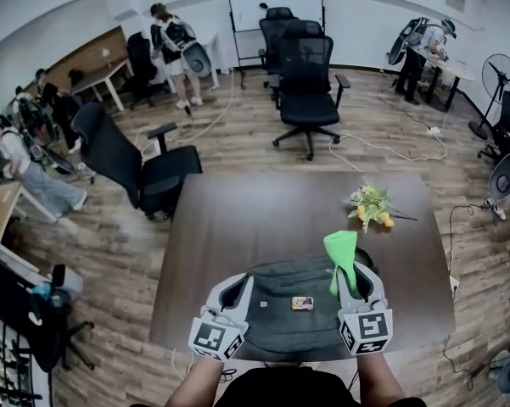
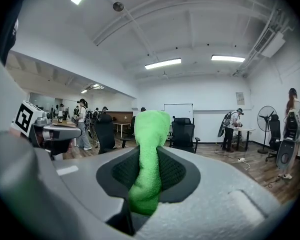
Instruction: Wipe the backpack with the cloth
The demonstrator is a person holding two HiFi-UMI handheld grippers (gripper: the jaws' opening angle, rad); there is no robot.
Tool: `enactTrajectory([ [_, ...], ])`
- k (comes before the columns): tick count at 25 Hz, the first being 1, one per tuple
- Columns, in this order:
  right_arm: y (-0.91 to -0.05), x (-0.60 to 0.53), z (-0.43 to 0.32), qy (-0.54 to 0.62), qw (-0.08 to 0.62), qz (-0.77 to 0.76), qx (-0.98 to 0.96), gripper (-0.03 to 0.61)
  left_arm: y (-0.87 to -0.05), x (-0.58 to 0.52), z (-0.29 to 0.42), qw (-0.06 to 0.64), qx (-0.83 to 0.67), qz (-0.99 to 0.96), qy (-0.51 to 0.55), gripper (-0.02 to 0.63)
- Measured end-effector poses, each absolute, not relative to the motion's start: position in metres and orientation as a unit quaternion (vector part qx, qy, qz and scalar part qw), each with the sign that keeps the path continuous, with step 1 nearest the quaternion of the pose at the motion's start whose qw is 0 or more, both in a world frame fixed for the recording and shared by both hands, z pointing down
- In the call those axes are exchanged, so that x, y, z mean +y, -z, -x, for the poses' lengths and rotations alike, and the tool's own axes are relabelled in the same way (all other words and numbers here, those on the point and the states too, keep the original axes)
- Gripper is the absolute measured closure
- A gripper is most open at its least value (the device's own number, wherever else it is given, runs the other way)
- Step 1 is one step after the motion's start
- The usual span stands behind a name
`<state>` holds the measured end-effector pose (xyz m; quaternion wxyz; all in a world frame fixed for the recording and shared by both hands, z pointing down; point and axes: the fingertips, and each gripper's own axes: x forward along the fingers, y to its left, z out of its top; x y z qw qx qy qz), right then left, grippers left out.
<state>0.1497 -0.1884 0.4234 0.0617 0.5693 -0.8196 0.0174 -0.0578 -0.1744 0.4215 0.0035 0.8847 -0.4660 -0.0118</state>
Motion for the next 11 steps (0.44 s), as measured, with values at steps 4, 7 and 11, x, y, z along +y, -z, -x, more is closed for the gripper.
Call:
enactTrajectory([
  [4, -0.416, -0.189, -0.148, -0.011, 0.054, -0.566, -0.822, 0.489, -0.417, -0.176, 0.055, 0.001, -0.464, -0.886, 0.012, 0.594],
  [7, -0.415, -0.188, -0.148, -0.009, 0.054, -0.563, -0.825, 0.489, -0.417, -0.177, 0.052, 0.002, -0.462, -0.887, 0.011, 0.594],
  [11, -0.414, -0.188, -0.15, -0.014, 0.048, -0.561, -0.826, 0.489, -0.418, -0.175, 0.047, 0.005, -0.461, -0.887, 0.011, 0.594],
])
